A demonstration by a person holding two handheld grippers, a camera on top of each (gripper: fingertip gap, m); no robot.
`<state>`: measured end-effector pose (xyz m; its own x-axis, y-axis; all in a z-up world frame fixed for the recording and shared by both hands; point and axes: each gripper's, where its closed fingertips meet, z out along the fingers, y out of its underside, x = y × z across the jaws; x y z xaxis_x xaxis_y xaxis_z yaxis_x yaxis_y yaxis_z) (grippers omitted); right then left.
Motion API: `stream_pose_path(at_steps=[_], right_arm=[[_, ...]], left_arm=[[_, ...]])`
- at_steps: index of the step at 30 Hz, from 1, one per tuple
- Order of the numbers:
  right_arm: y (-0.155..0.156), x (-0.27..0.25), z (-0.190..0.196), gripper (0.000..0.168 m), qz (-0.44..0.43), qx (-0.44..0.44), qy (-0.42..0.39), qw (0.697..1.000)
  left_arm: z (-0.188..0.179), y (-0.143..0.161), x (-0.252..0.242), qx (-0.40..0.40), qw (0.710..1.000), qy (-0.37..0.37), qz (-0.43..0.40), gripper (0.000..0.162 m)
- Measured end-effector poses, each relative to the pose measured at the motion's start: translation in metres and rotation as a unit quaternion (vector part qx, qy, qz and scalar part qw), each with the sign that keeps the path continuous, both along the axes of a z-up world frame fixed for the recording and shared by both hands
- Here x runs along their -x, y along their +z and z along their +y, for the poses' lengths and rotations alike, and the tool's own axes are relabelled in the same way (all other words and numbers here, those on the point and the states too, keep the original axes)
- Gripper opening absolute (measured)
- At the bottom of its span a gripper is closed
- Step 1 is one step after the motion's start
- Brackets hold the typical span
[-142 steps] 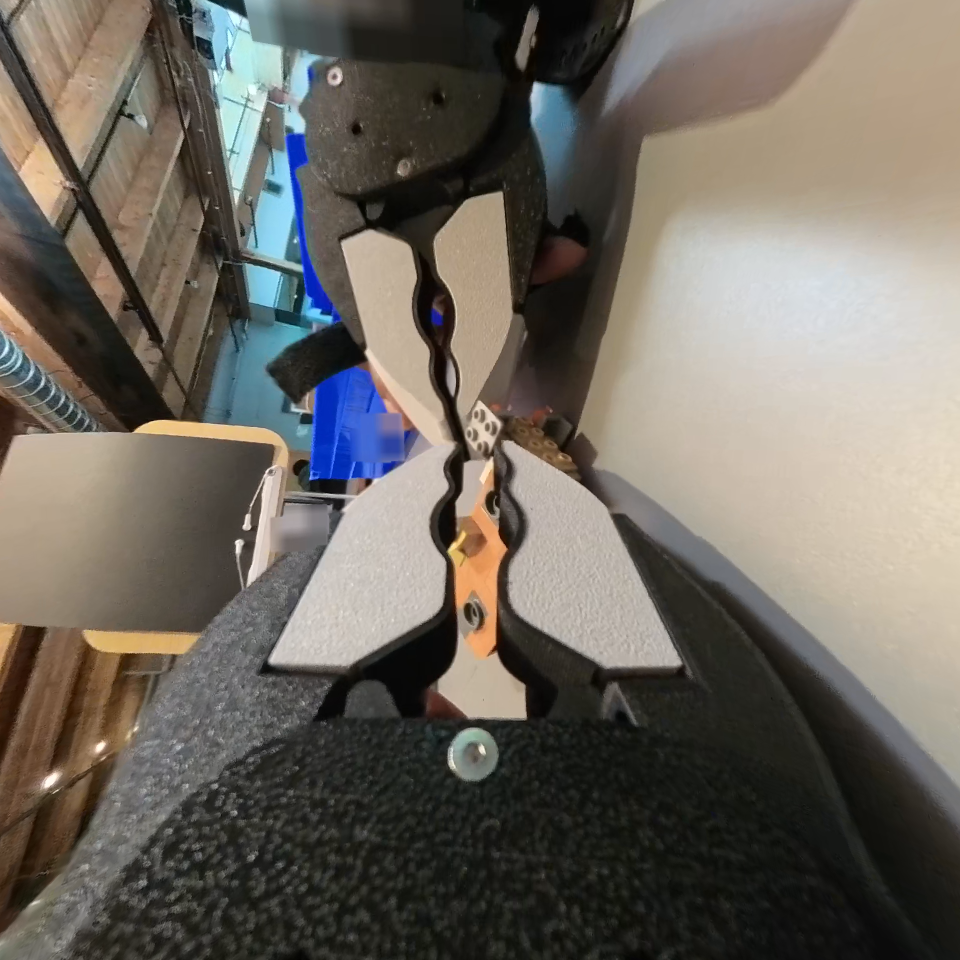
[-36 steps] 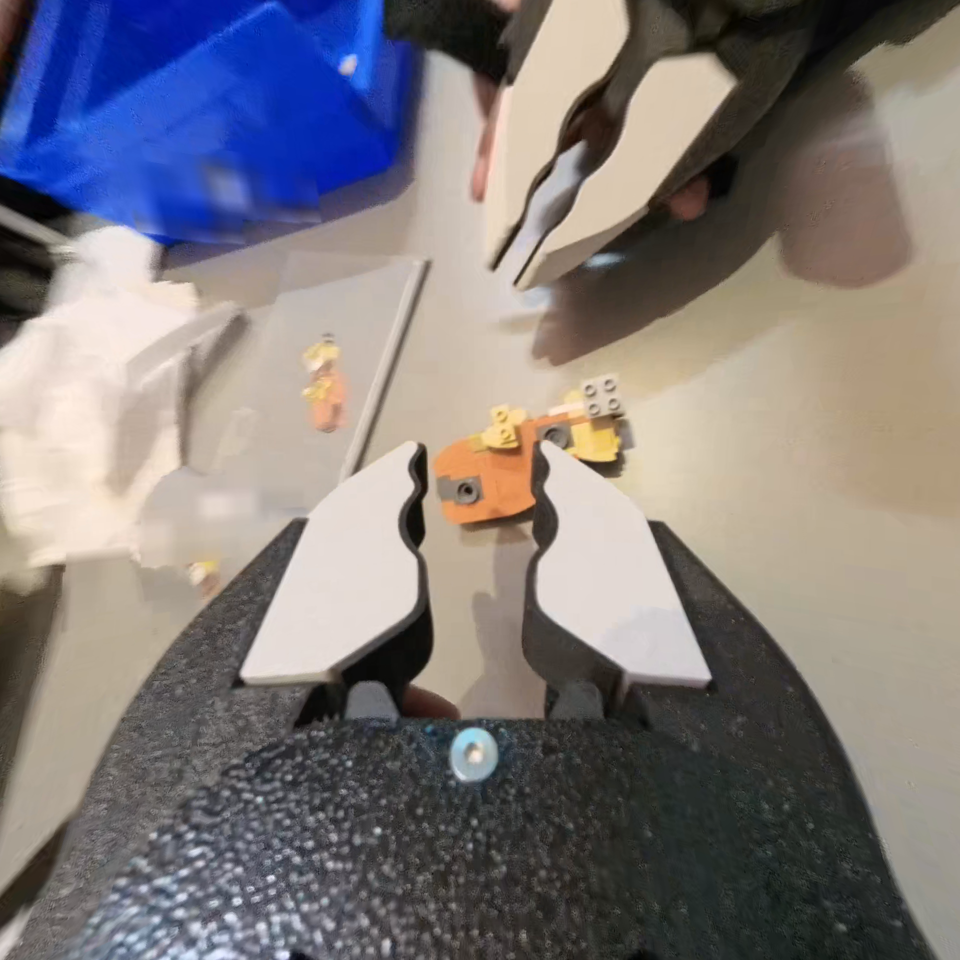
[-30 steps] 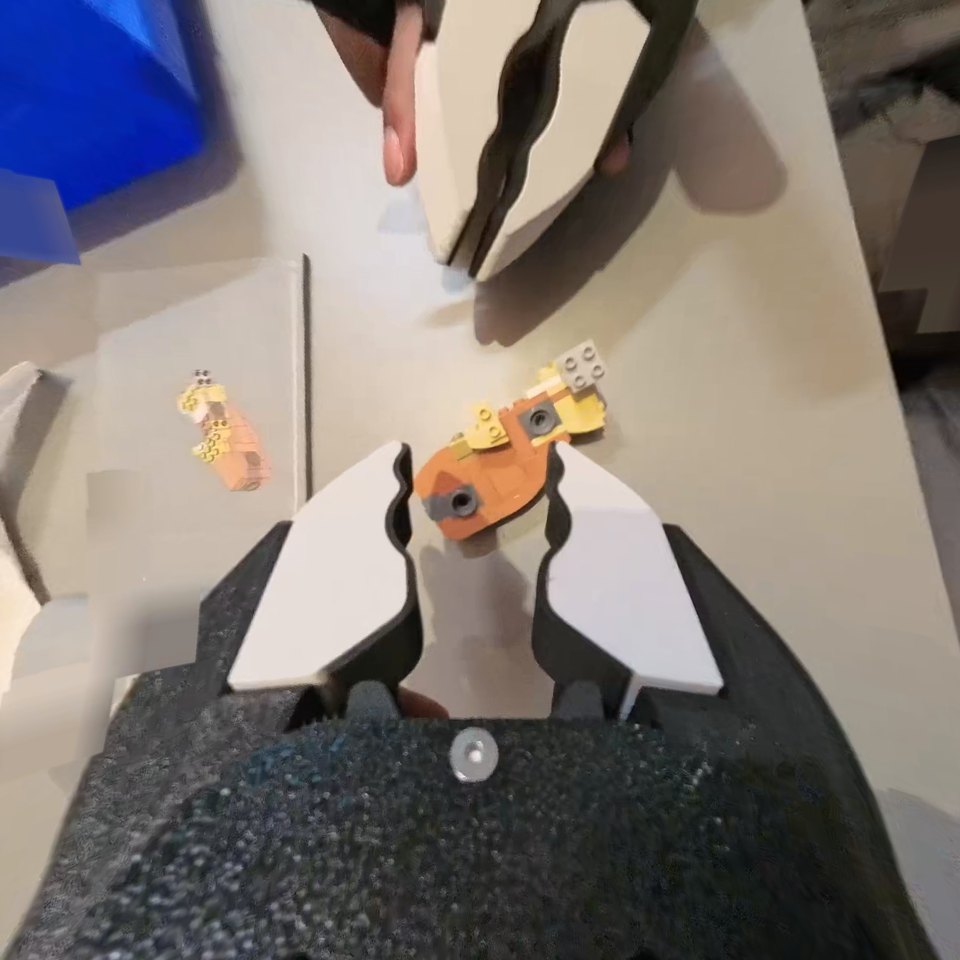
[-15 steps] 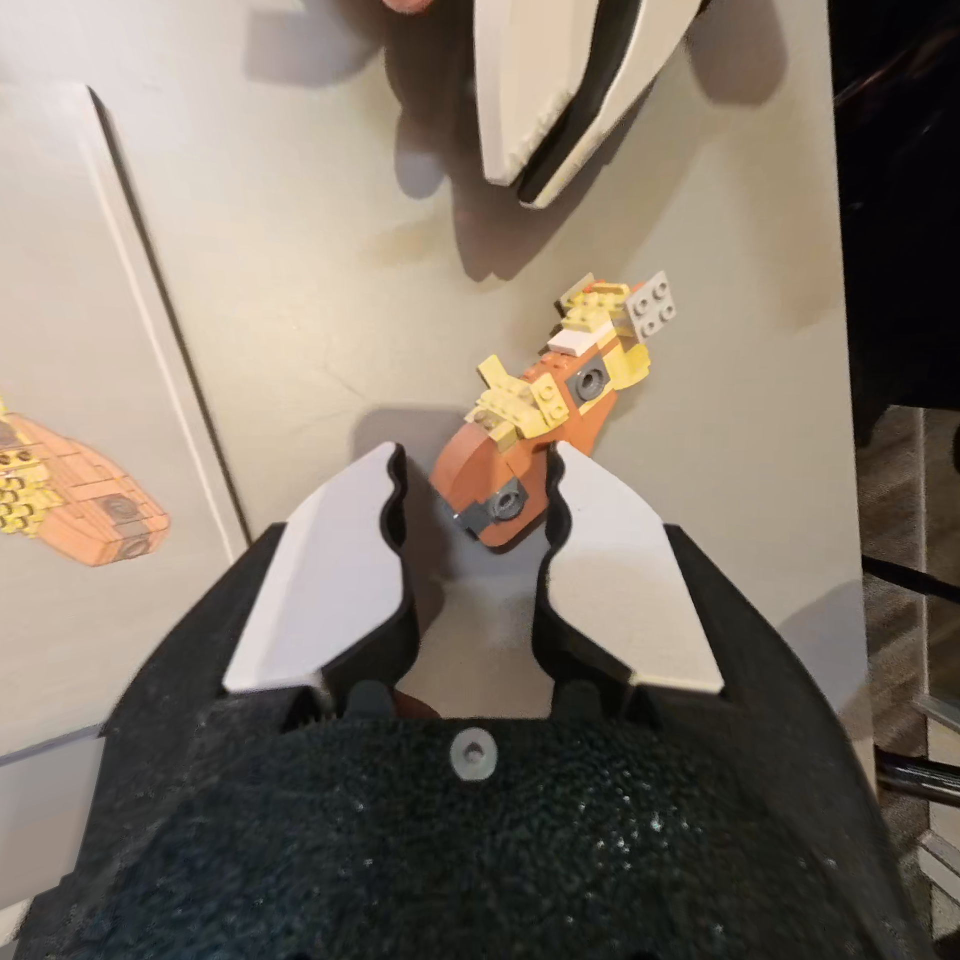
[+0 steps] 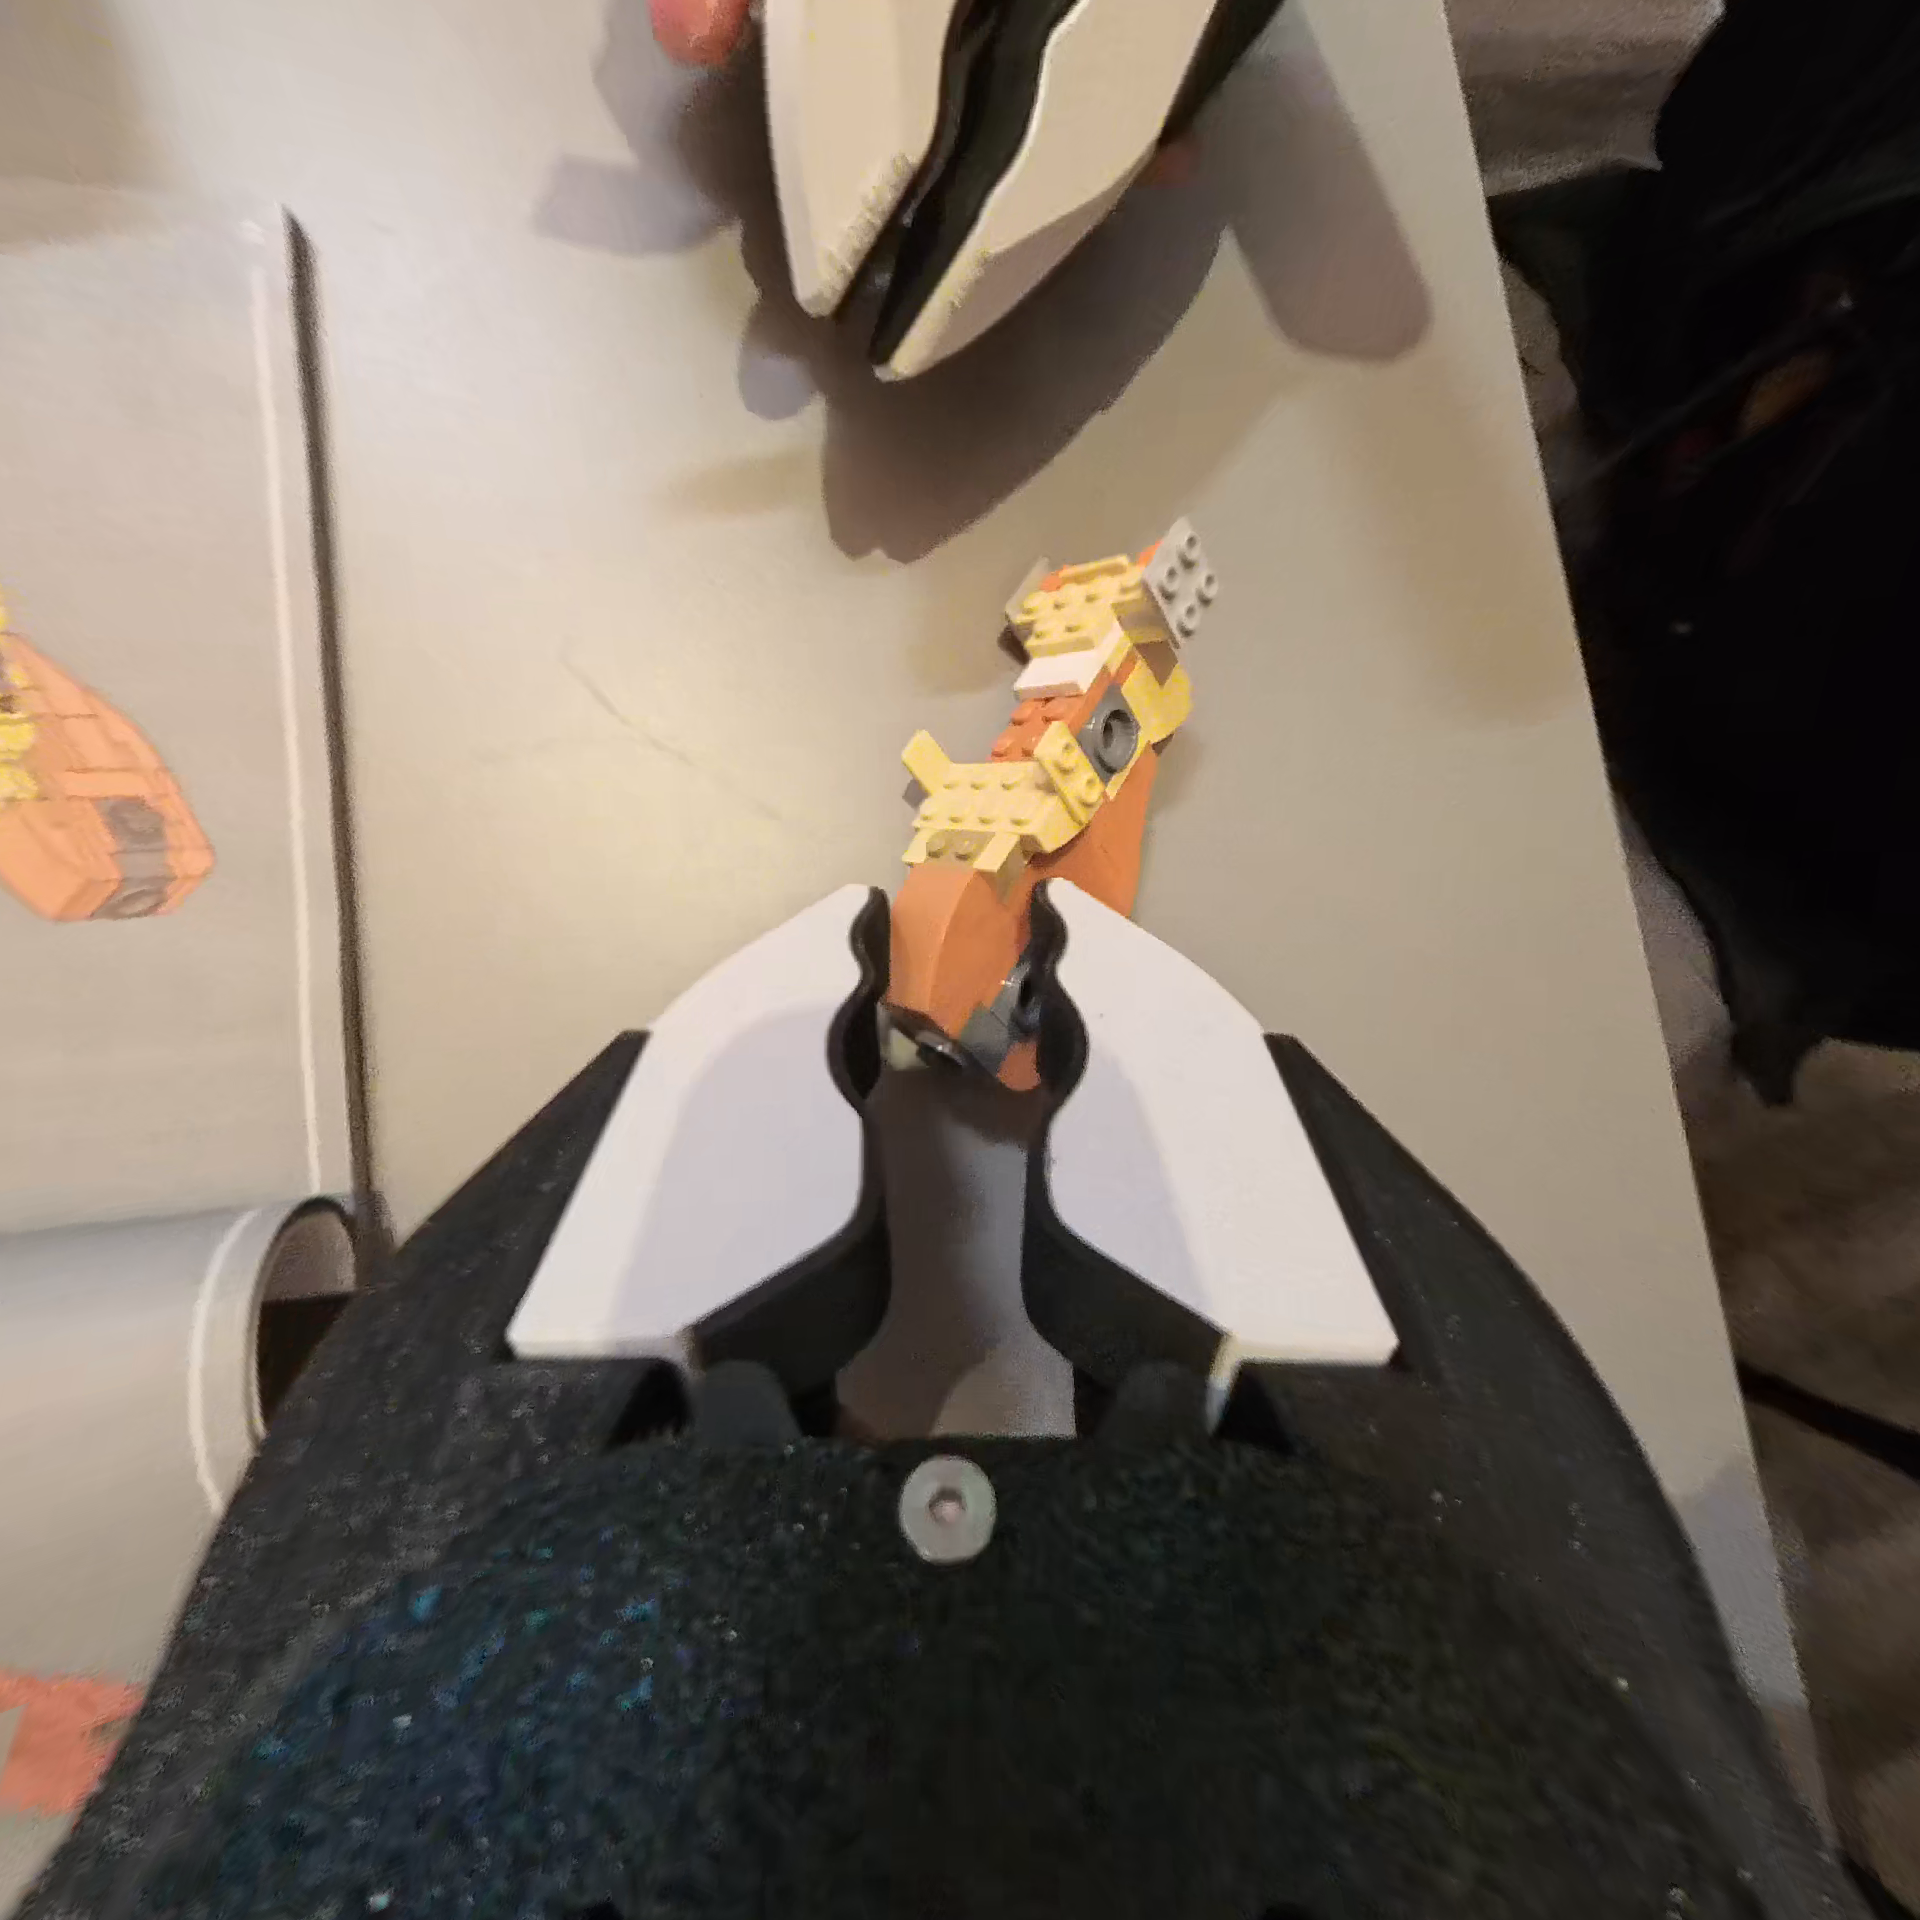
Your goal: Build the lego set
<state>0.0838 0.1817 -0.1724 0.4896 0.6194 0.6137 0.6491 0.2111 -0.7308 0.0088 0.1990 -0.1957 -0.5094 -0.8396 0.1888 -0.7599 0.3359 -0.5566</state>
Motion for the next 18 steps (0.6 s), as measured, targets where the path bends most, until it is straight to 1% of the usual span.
stream_pose_path(at_steps=[5, 9, 12, 14, 18], right_arm=[[0.0, 0.0, 0.0, 0.008, -0.002, -0.004, -0.001, 1.0], [0.001, 0.0, 0.0, 0.008, 0.0, -0.005, -0.002, 1.0], [0.002, -0.001, 0.001, 0.008, 0.002, -0.008, -0.005, 1.0], [0.002, -0.002, 0.002, 0.008, 0.004, -0.009, -0.007, 1.0], [0.005, -0.007, 0.003, 0.008, 0.02, -0.002, -0.015, 1.0]], left_arm=[[0.003, 0.003, -0.001, -0.033, 0.995, 0.07, -0.066, 0.025], [0.011, 0.005, -0.002, -0.068, 0.982, 0.139, -0.113, 0.025], [0.021, 0.008, -0.004, -0.112, 0.965, 0.188, -0.147, 0.025], [0.025, 0.01, -0.005, -0.149, 0.952, 0.205, -0.173, 0.025], [0.03, 0.013, -0.009, -0.246, 0.915, 0.236, -0.215, 0.024]])
